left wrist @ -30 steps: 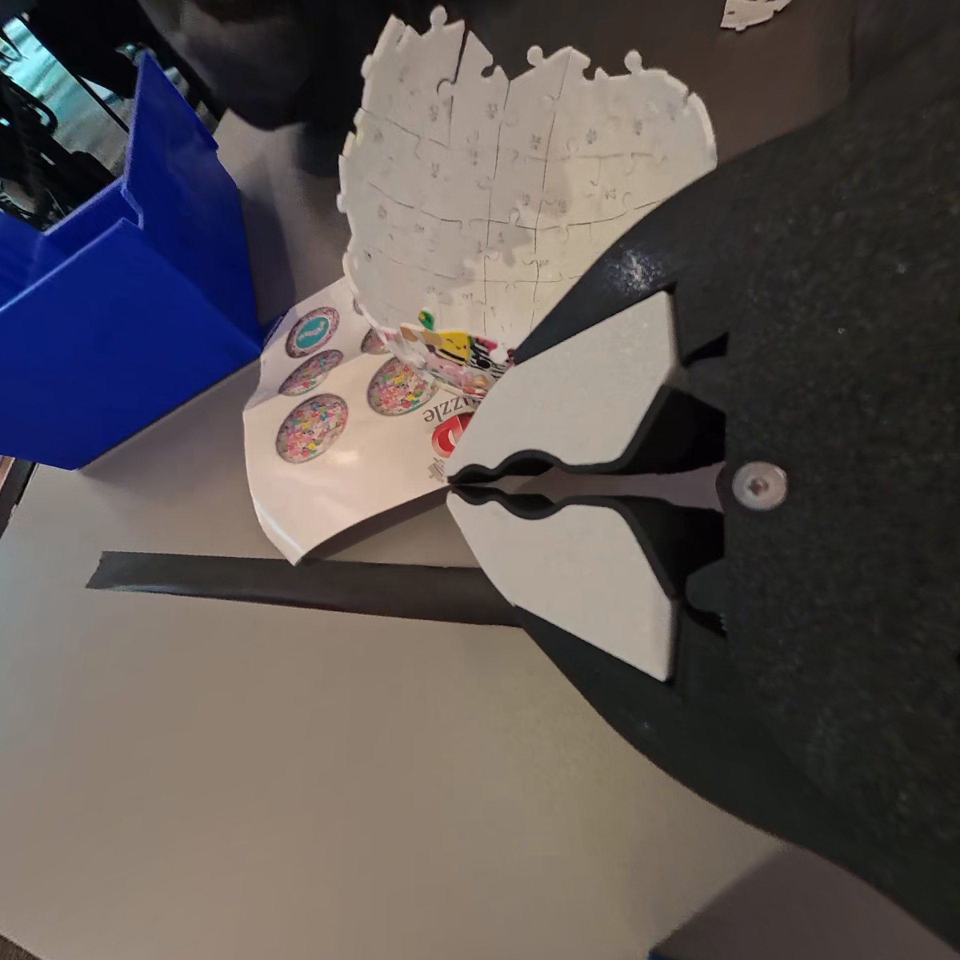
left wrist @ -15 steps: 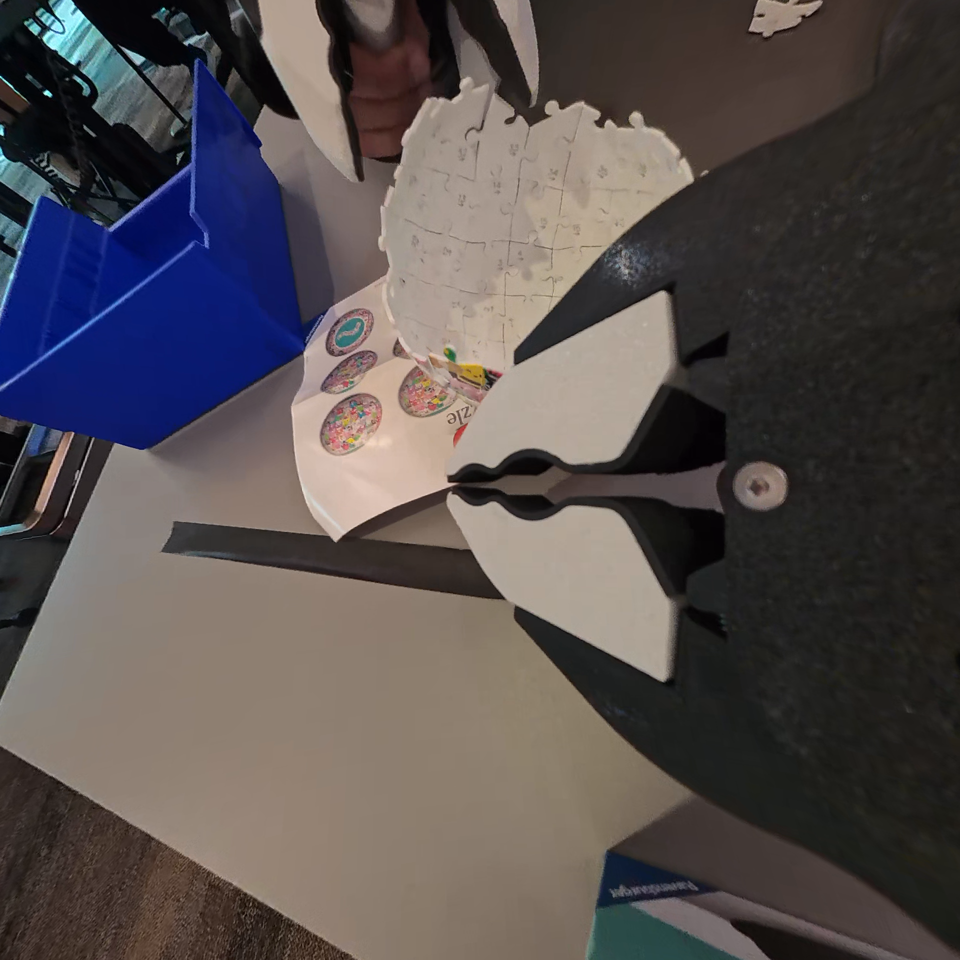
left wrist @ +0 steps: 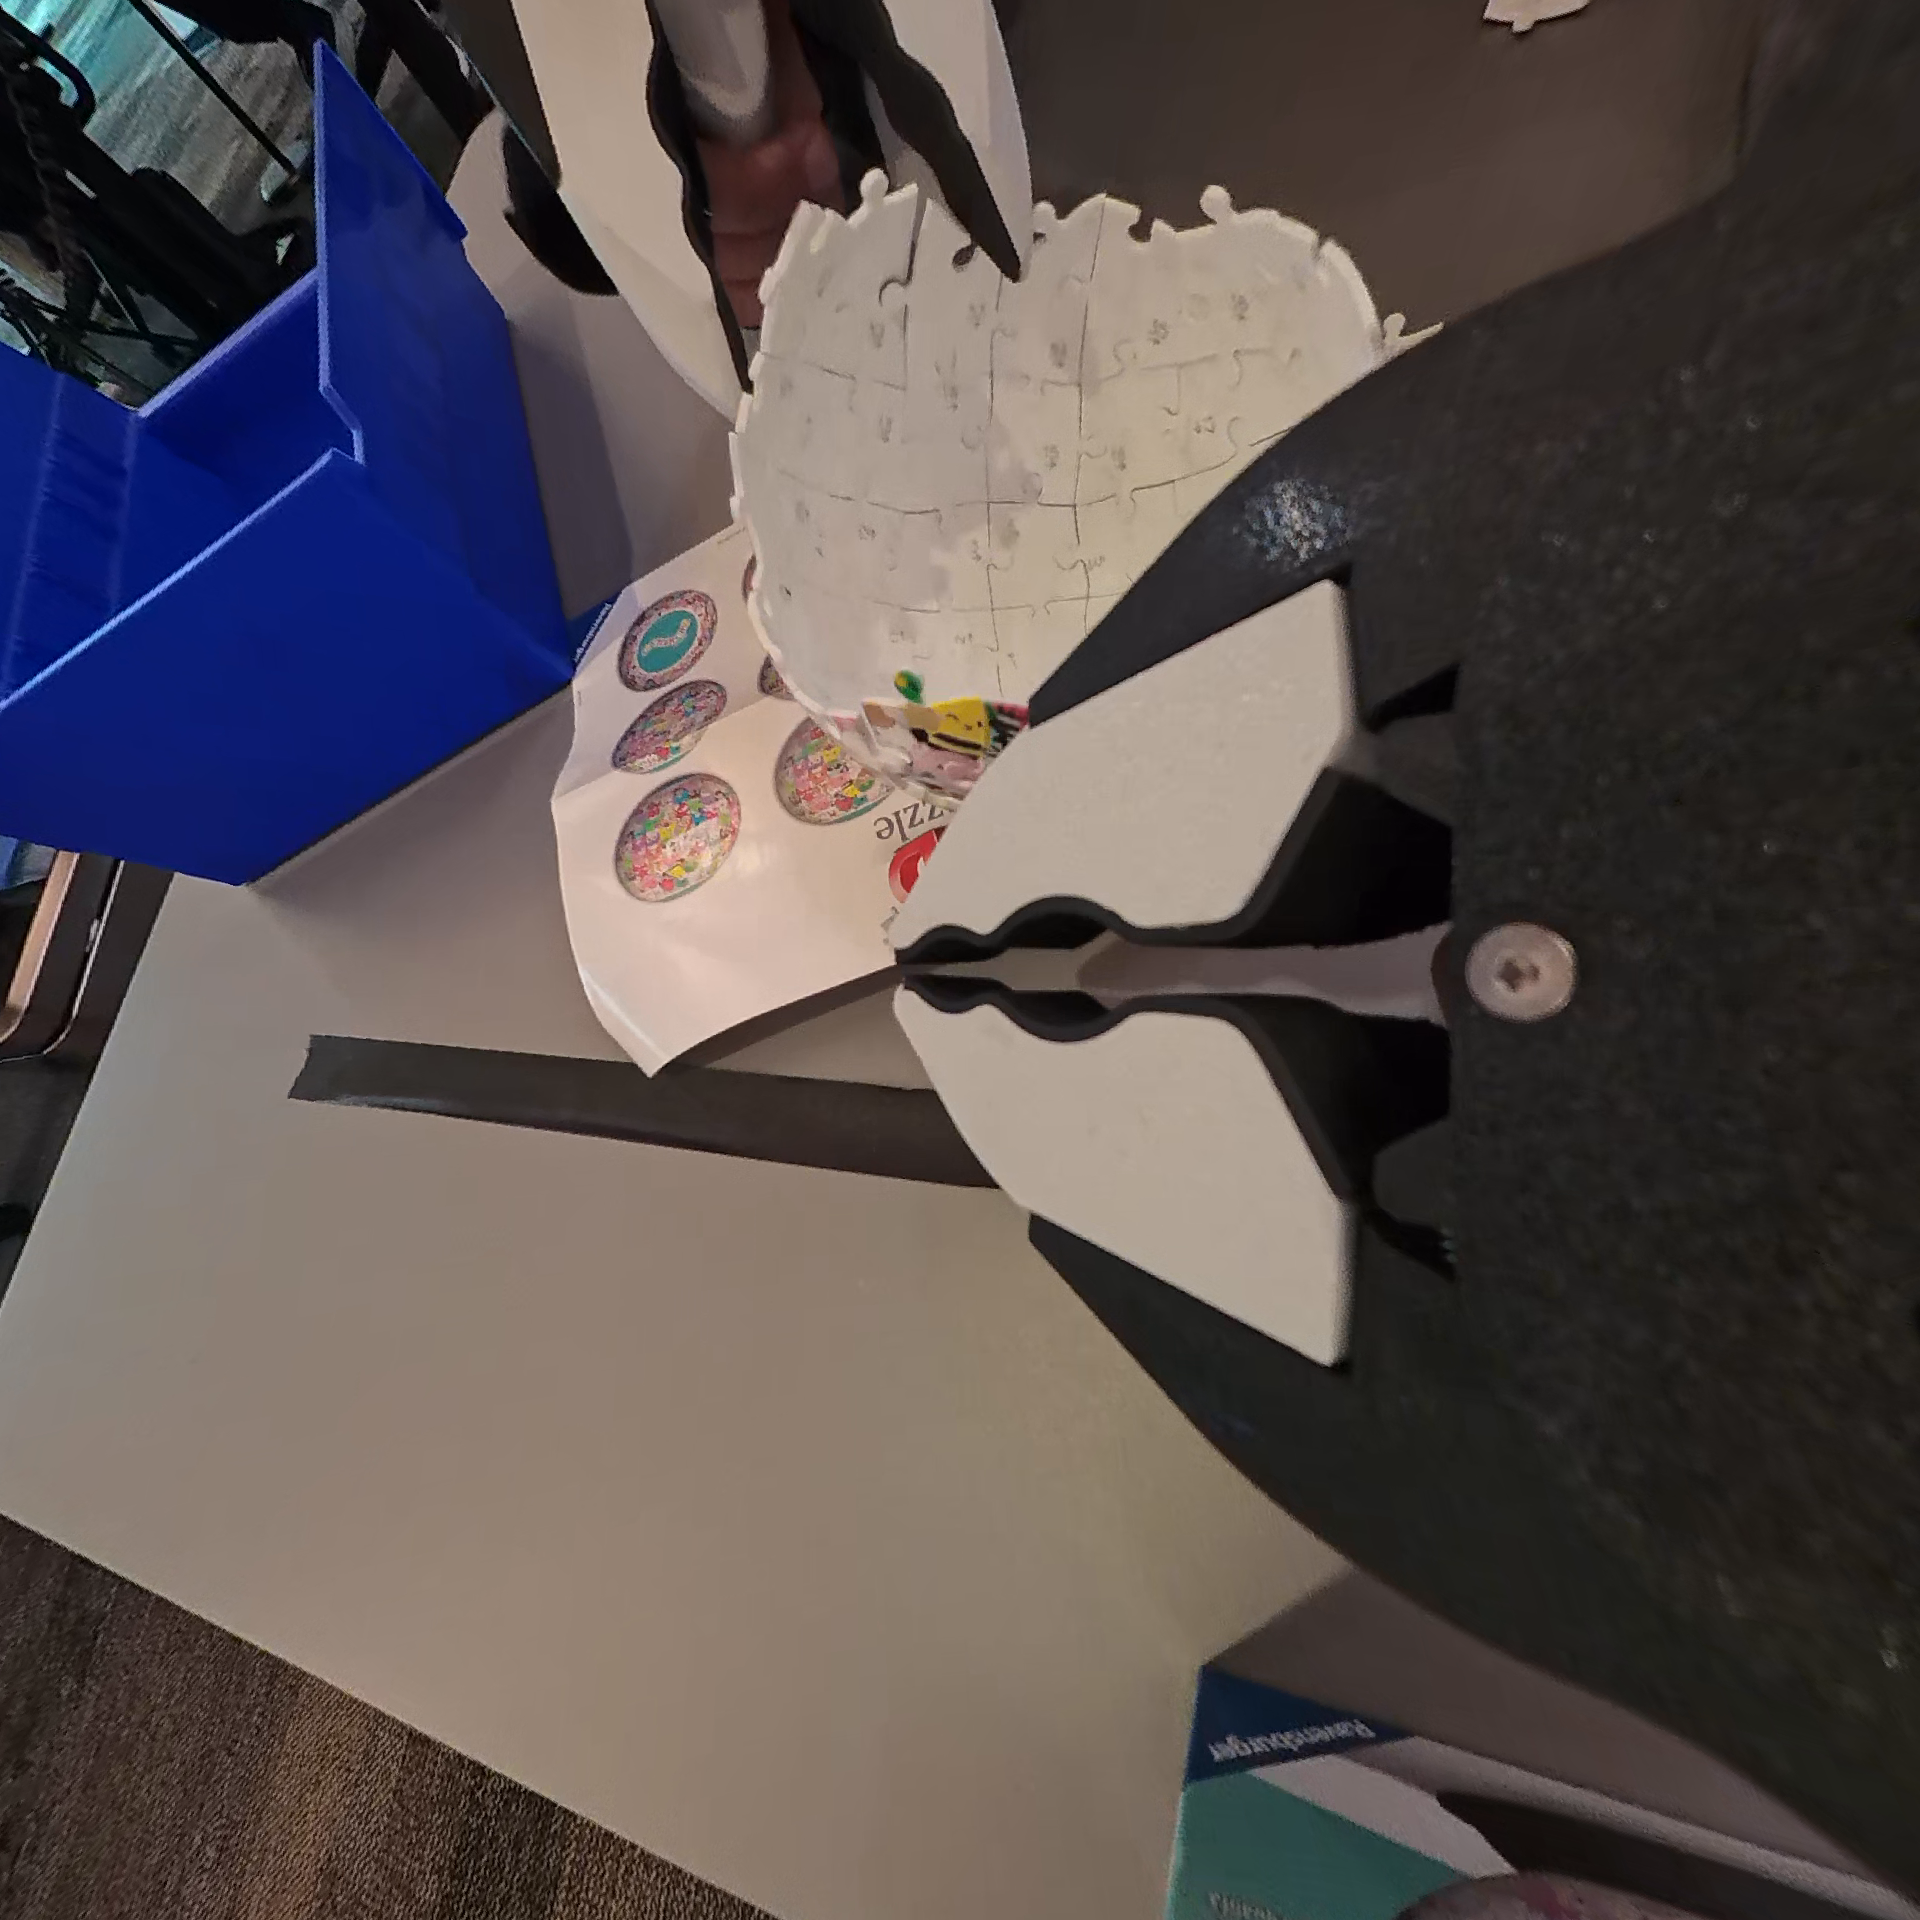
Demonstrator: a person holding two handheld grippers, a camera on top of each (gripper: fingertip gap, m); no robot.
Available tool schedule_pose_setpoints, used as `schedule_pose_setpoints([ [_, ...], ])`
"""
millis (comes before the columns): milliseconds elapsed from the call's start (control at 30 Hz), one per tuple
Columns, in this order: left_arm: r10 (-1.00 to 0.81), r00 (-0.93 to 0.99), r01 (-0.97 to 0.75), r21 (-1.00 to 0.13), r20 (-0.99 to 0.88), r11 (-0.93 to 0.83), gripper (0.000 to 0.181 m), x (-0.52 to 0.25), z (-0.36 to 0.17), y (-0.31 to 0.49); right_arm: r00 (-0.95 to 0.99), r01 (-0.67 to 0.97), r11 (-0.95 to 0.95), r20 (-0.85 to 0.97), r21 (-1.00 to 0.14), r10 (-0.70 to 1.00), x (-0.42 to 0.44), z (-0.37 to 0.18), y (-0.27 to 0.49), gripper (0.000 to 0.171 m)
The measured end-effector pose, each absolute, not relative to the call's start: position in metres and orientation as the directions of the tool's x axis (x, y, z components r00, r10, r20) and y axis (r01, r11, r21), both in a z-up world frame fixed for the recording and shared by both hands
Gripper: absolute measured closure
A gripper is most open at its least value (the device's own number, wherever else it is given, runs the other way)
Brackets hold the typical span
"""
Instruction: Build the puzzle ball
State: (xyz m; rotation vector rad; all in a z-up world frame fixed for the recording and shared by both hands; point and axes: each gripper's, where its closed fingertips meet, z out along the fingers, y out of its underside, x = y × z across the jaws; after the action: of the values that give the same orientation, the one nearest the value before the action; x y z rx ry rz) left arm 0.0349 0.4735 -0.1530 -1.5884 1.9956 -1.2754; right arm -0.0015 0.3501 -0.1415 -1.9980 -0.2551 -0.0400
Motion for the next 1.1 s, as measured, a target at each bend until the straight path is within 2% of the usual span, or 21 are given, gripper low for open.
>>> schedule_pose_setpoints([
  [567,-0.884,-0.335,-0.689,-0.725,0.325,-0.006,0.177,0.034,-0.173,0.473,0.985,0.105,-0.437,0.031,-0.893,0.172,0.002,-0.162,0.349,0.11],
  [967,-0.865,-0.357,-0.669,-0.743,0.351,-0.025,0.177,0.035,-0.167,0.47,0.982,0.118,-0.489,0.028,-0.864,0.187,0.002,-0.183,0.35,0.111],
  [1100,-0.876,-0.343,-0.66,-0.751,0.339,-0.032,0.177,0.037,-0.17,0.474,0.974,0.178,-0.479,0.085,-0.86,0.209,0.0,-0.172,0.344,0.106],
])
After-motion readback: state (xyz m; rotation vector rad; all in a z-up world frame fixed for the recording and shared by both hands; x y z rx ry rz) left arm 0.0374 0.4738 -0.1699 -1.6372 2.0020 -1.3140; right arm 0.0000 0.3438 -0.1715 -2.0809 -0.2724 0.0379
